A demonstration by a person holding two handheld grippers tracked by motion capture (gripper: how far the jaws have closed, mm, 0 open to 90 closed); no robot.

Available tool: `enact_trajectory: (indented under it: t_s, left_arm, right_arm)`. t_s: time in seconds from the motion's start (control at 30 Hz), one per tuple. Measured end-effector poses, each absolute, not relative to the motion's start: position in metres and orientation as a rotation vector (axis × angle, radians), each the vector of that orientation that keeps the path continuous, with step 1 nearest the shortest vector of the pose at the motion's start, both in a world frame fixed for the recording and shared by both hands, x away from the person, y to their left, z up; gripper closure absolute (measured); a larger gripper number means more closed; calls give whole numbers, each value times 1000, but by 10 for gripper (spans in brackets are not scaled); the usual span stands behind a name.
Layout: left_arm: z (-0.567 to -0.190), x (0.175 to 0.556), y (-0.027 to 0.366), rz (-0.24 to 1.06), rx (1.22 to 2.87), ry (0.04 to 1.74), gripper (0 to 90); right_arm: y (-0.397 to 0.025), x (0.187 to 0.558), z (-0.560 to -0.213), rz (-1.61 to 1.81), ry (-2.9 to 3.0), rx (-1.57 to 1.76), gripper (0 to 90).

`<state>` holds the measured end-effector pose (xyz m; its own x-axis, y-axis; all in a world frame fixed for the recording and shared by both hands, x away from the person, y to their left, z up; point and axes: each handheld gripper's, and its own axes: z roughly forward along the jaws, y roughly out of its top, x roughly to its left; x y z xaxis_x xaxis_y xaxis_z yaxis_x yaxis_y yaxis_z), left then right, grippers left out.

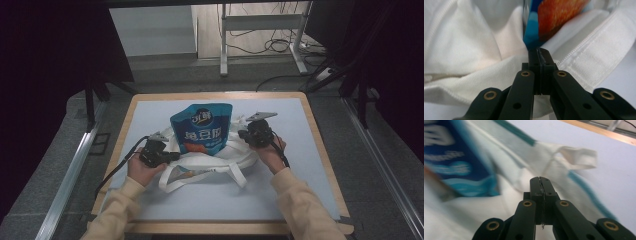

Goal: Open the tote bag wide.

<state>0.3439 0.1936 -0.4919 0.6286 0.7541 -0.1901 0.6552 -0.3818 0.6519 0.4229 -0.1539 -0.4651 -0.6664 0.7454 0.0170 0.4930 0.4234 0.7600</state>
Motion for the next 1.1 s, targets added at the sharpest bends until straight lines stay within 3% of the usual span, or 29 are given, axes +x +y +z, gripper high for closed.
enact_trajectory:
  t_s: [0.63,1.1]
  left_arm:
    - [-503,330,192,209,2147,1057,900]
    - [-471,319,201,294,2004,980,893]
  right_arm:
    - [-166,448,-487,1084,2315,1210,889]
    - [-180,403,-451,1352,2261,1055,888]
